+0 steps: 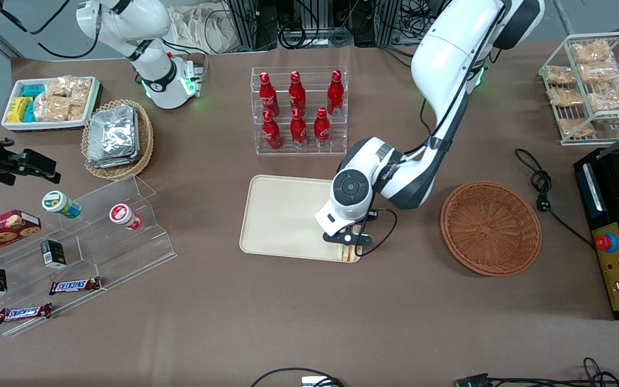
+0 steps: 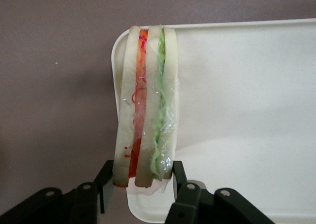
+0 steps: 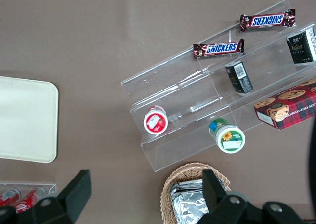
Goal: Place sandwich from basket to tray
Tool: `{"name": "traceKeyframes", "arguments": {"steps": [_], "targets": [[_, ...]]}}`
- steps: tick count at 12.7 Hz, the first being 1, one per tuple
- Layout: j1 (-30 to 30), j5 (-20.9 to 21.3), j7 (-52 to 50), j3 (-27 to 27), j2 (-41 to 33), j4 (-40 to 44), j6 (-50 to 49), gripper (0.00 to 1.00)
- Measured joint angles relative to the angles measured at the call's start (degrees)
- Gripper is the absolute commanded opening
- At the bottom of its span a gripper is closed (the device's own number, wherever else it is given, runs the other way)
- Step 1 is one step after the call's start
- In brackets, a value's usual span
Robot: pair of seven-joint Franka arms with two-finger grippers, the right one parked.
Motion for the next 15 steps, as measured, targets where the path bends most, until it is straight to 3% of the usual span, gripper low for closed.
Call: {"name": "traceKeyframes", "arguments": {"steps": [1,2,3,9,15], "targets": [[0.00,0.00,-0.27,0.00,-0.05,0.01,-0.01,0.67],[0.01,-0.01,-0.53,0.01,-0.20,0.10,0.00,0.95],[0.03,-0.01,-0.70,0.08,-0.47,0.38,-0.06,1.00],[1.05,-0.03,-1.09,1.08,-3.80,7.38,-10.98,1.00],[12.20,0.93,1.19,1.67,-12.44,8.79,-19.15,1.00]]}}
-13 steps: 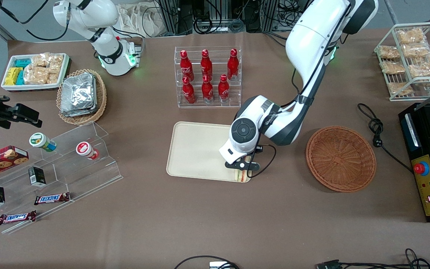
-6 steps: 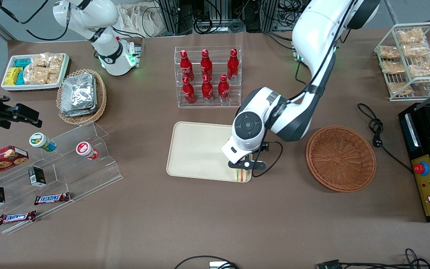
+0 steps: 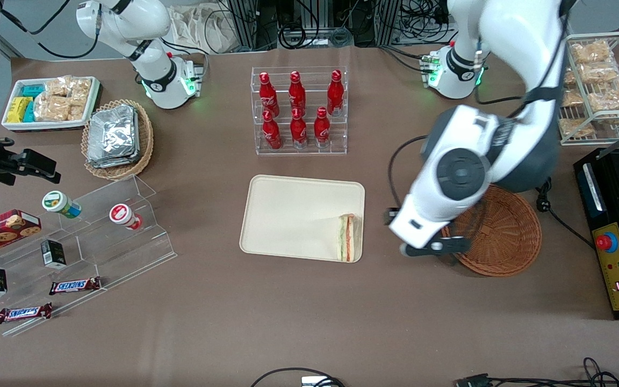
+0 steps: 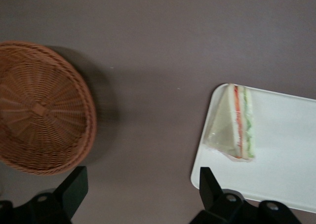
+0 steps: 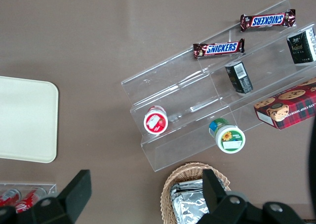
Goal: Place sandwich from basket to tray
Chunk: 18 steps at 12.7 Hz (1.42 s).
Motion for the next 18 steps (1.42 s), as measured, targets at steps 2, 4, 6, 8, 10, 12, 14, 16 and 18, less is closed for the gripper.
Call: {"name": "traceKeyframes", "arguments": {"steps": [2,4,6,8,10,12,14,16,18], "targets": [[3.66,1.92,3.61,0.29,-1.85,-0.04,-2.11,1.00],[8.88,2.34,9.65,0.49,-4.07,-0.03,-3.99,1.00],[14.92,2.36,16.22,0.59,-6.73,-0.04,-5.58,1.00],[19.38,2.36,21.12,0.61,-9.18,-0.13,-6.35,1.00],[21.15,2.36,23.98,0.59,-11.59,-0.40,-7.26,1.00],[21.33,2.36,24.42,0.56,-13.34,-0.74,-9.36,1.00],[21.72,2.30,24.42,0.56,-13.86,-0.92,-10.58,1.00],[21.90,2.28,24.42,0.47,-13.90,-1.29,-11.47,1.00],[21.90,2.28,24.42,0.37,-14.36,-2.71,-11.61,1.00]]}}
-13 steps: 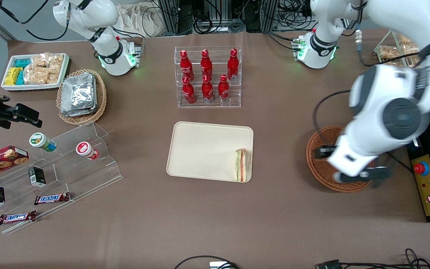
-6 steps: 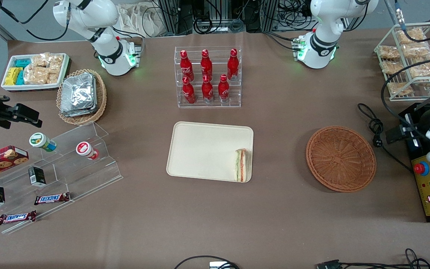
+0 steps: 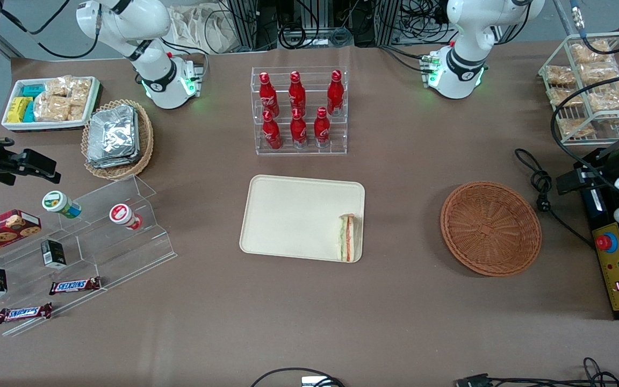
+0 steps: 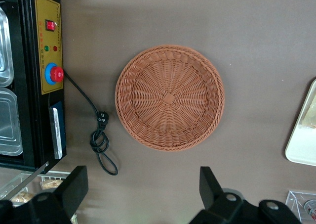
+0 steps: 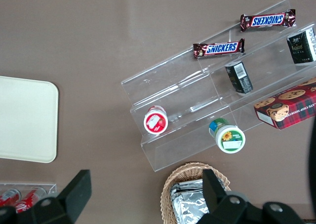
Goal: Place sandwich from basket to tray
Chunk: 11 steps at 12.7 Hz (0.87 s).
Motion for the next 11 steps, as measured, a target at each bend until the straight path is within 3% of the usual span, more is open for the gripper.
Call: {"name": "traceKeyframes", "arguments": {"steps": [6,11], "targets": [[0.33,-0.08,0.00,0.00,-6.55,-9.98,4.95,1.00],[1.25,-4.05,-1.05,-0.35,-11.30,-15.54,5.57,1.00]]}}
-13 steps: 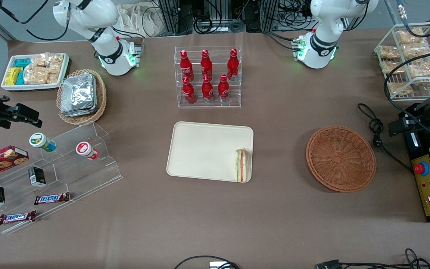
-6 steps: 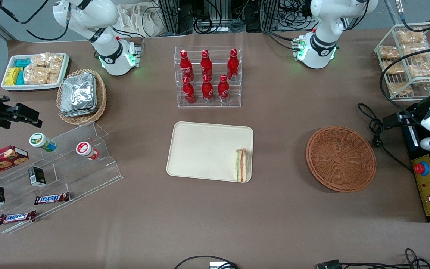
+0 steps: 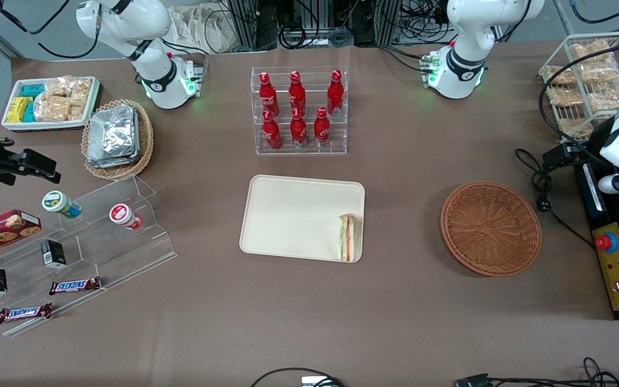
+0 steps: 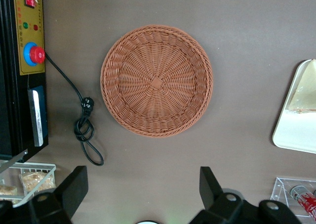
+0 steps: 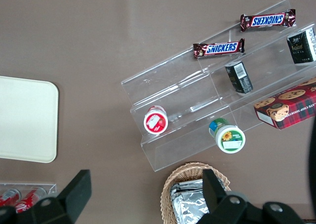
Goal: Place sandwich from basket to tray
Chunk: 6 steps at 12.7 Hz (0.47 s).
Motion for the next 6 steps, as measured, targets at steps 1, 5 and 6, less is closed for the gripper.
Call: {"name": "traceKeyframes", "arguments": {"steps": [1,5,6], "targets": [[2.73,-0.07,-0.24,-1.90,-0.01,-0.18,-0.22,1.00],[4.19,-0.31,-0.53,-2.98,-0.01,-0.28,-0.68,1.00],[2.03,-0.31,-0.70,-0.78,-0.01,-0.28,-0.68,1.00]]}}
